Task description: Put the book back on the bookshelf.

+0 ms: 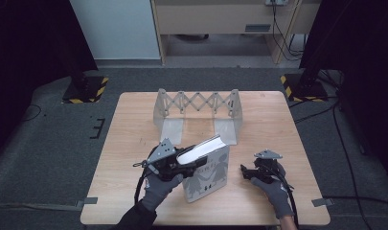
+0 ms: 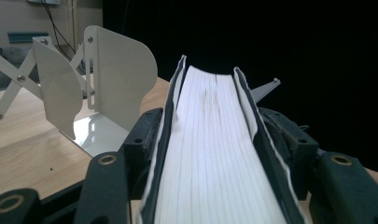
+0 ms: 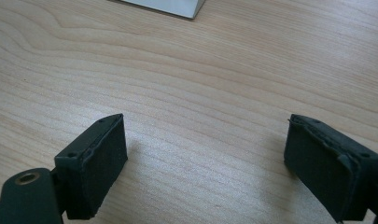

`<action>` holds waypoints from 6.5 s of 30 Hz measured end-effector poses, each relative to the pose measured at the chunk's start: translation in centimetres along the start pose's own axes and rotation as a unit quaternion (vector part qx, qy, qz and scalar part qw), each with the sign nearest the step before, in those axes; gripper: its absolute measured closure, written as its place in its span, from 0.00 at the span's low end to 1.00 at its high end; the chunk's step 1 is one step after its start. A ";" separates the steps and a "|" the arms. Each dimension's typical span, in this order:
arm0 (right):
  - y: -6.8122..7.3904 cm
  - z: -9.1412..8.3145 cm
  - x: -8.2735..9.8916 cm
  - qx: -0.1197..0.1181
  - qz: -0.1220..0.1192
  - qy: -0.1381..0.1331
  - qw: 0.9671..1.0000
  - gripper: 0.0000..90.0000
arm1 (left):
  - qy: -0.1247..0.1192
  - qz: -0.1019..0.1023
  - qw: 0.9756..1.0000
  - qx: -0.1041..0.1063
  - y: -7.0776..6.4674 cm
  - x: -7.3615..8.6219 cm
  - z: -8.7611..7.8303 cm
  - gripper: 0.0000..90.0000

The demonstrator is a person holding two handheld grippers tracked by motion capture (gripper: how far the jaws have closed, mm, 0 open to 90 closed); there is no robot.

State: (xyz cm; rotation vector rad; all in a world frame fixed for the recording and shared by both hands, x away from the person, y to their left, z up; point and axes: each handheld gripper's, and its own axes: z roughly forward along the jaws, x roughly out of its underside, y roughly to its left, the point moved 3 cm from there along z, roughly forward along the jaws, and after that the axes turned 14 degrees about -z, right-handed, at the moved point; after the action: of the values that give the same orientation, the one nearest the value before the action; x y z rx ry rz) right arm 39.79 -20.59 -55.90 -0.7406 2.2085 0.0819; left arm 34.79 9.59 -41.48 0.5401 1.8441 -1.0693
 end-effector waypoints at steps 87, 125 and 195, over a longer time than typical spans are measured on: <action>0.1 0.1 -0.1 -0.001 0.001 0.003 1.000 0.12 | -0.044 -0.036 0.958 -0.282 10.6 -10.9 -3.4 0.58; 0.2 0.1 -0.1 -0.001 0.002 0.004 1.000 0.11 | -0.095 -0.028 0.952 -0.288 13.8 -9.4 2.2 0.53; 0.3 0.1 -0.1 0.000 -0.002 0.003 1.000 0.11 | -0.030 0.012 0.965 -0.260 14.5 -3.5 4.2 0.35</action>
State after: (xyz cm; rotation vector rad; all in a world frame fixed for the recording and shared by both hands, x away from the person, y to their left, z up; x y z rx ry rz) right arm 39.76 -20.25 -55.95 -0.7457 2.2133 0.0792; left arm 49.01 13.93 -45.87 0.2134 1.9567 -0.5395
